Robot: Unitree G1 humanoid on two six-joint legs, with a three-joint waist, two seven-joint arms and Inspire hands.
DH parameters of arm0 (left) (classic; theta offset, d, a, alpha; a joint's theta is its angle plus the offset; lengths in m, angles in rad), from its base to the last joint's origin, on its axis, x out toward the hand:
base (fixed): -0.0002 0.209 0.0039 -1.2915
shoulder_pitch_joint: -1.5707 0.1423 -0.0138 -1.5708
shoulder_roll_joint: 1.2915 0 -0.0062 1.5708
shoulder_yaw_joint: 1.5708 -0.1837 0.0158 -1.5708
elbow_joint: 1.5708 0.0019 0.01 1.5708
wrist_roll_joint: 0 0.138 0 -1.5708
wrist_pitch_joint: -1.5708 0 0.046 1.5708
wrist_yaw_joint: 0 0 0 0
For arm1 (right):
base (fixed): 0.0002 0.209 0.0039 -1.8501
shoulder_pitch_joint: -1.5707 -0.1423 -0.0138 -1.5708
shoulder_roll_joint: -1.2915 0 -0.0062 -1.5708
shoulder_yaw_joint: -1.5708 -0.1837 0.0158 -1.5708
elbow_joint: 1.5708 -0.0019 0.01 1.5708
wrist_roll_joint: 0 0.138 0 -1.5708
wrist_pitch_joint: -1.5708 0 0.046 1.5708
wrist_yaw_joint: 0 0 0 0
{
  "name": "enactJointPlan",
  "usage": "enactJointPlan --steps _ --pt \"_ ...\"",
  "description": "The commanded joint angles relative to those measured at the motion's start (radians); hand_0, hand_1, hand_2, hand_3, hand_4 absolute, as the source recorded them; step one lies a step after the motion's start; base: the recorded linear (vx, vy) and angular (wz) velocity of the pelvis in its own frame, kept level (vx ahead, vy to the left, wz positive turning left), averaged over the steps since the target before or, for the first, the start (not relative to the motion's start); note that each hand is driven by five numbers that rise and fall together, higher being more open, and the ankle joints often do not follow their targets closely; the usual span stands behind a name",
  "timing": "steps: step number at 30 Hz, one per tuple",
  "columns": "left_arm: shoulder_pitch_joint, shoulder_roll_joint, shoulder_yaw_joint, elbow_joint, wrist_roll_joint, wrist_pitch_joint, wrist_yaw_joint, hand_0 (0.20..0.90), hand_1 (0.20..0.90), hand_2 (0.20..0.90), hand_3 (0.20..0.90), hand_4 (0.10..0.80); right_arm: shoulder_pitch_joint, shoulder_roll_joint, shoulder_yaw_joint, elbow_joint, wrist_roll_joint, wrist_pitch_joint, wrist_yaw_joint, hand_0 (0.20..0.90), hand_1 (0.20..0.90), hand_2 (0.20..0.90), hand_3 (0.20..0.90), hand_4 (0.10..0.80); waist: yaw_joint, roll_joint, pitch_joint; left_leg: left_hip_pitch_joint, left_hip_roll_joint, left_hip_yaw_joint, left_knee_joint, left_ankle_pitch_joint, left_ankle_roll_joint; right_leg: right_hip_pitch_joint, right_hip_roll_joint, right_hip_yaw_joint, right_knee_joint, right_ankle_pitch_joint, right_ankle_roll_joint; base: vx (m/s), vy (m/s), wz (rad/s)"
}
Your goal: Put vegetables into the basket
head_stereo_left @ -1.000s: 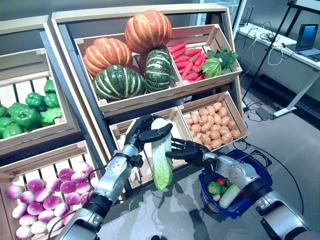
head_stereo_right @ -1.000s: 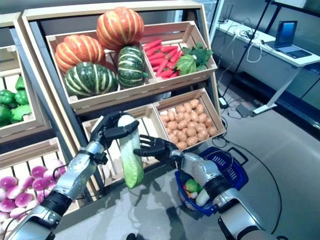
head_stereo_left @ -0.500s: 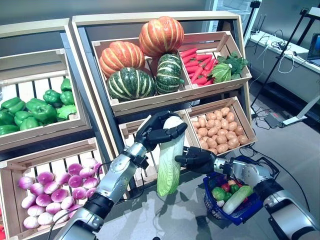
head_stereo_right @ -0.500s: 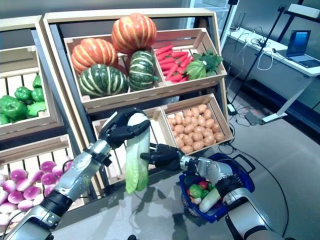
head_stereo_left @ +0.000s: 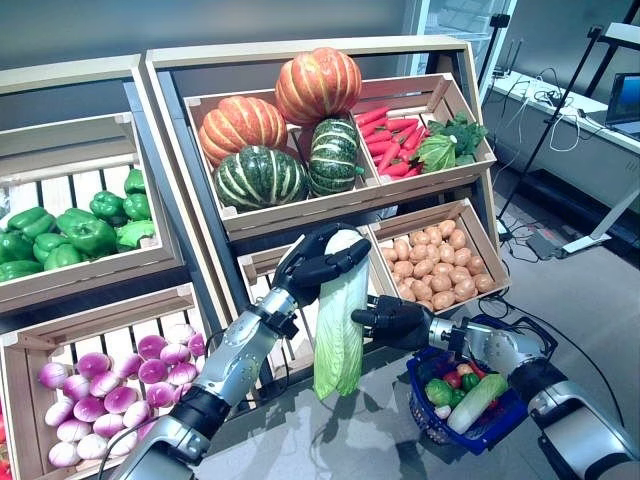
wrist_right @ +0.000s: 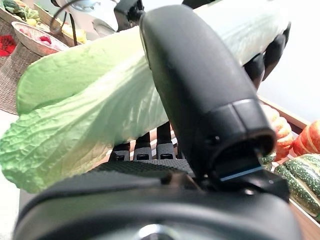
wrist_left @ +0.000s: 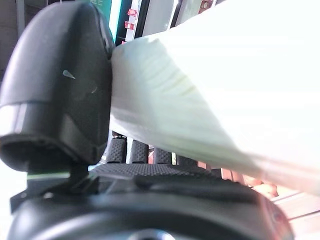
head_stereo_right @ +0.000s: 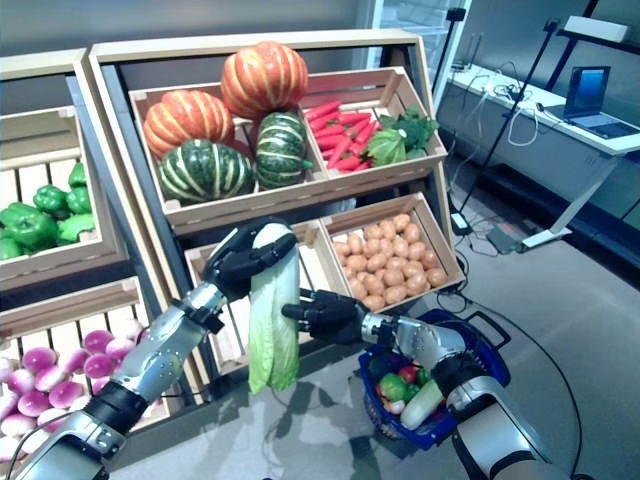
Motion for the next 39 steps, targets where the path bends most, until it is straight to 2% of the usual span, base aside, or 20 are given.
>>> enactJointPlan --steps 1,12,13,16,19,26,31,36,39 --pt "-0.153 -0.155 -0.054 -0.064 -0.095 -0.087 -0.132 0.300 0.300 0.300 0.300 0.400 -0.192 0.135 -0.085 0.022 0.263 -0.046 0.042 0.300 0.300 0.300 0.300 0.400 0.007 -0.019 -0.070 0.031 -0.046 0.023 0.001 -0.108 0.035 0.009 -0.001 0.028 0.011 -0.018 -0.061 0.000 0.000 0.00" --pt "-0.140 -0.141 -0.041 -0.070 -0.094 -0.068 -0.125 0.300 0.300 0.300 0.300 0.400 -0.184 0.110 -0.111 0.017 0.282 -0.080 -0.016 0.300 0.300 0.300 0.300 0.400 0.002 -0.019 -0.076 0.026 -0.043 0.032 0.001 -0.106 0.032 0.006 0.002 0.034 0.002 -0.005 -0.058 0.000 0.000 0.00" --pt "-0.132 -0.135 -0.036 -0.072 -0.076 -0.055 -0.108 0.900 0.900 0.900 0.900 0.800 -0.176 0.104 -0.113 0.000 0.281 -0.093 -0.039 0.300 0.300 0.300 0.300 0.400 -0.001 -0.019 -0.076 0.026 -0.043 0.034 0.001 -0.106 0.032 0.004 0.003 0.036 0.001 -0.004 -0.058 0.000 0.000 0.00" --pt "-0.114 -0.114 -0.027 -0.069 -0.029 -0.044 -0.095 0.900 0.900 0.900 0.900 0.800 -0.154 0.077 -0.125 -0.025 0.251 -0.123 -0.093 0.300 0.300 0.300 0.300 0.400 -0.006 -0.019 -0.075 0.024 -0.042 0.041 0.001 -0.106 0.032 0.001 0.004 0.038 0.001 -0.002 -0.056 0.000 0.000 0.00" --pt "-0.072 -0.045 0.017 -0.075 -0.001 -0.045 -0.063 0.900 0.900 0.900 0.900 0.800 -0.101 0.000 -0.149 -0.057 0.155 -0.152 -0.167 0.300 0.300 0.300 0.300 0.400 -0.013 -0.020 -0.073 0.019 -0.040 0.054 0.001 -0.106 0.031 -0.007 0.004 0.043 0.001 0.002 -0.051 0.000 0.000 0.00" --pt "0.011 0.048 0.110 -0.063 0.031 -0.045 -0.070 0.900 0.900 0.900 0.900 0.800 0.031 -0.133 -0.245 -0.045 0.055 -0.166 -0.217 0.300 0.300 0.300 0.300 0.400 -0.028 -0.026 -0.063 0.017 -0.033 0.079 0.001 -0.107 0.030 -0.016 0.006 0.054 0.001 0.009 -0.046 0.019 0.000 -0.09" --pt "0.049 0.073 0.149 -0.020 0.056 -0.060 -0.039 0.900 0.900 0.900 0.900 0.800 0.117 -0.201 -0.329 -0.023 0.010 -0.193 -0.276 0.300 0.300 0.300 0.300 0.400 -0.044 -0.027 -0.045 0.019 -0.030 0.096 0.001 -0.111 0.029 -0.019 0.008 0.066 0.001 0.013 -0.042 0.024 -0.010 -0.10" --pt "0.044 0.070 0.176 0.000 0.118 -0.077 0.002 0.900 0.900 0.900 0.900 0.800 0.156 -0.217 -0.406 0.038 -0.024 -0.223 -0.303 0.300 0.300 0.300 0.300 0.400 -0.053 -0.027 -0.025 0.019 -0.028 0.103 0.001 -0.115 0.027 -0.022 0.010 0.074 0.001 0.013 -0.040 0.023 -0.030 -0.12" --pt "0.027 0.070 0.187 0.010 0.138 -0.089 0.044 0.900 0.900 0.900 0.900 0.800 0.164 -0.226 -0.439 0.072 -0.051 -0.273 -0.367 0.300 0.300 0.300 0.300 0.400 -0.059 -0.025 -0.015 0.019 -0.028 0.102 0.001 -0.117 0.025 -0.023 0.011 0.078 0.001 0.012 -0.039 0.025 -0.037 -0.10"
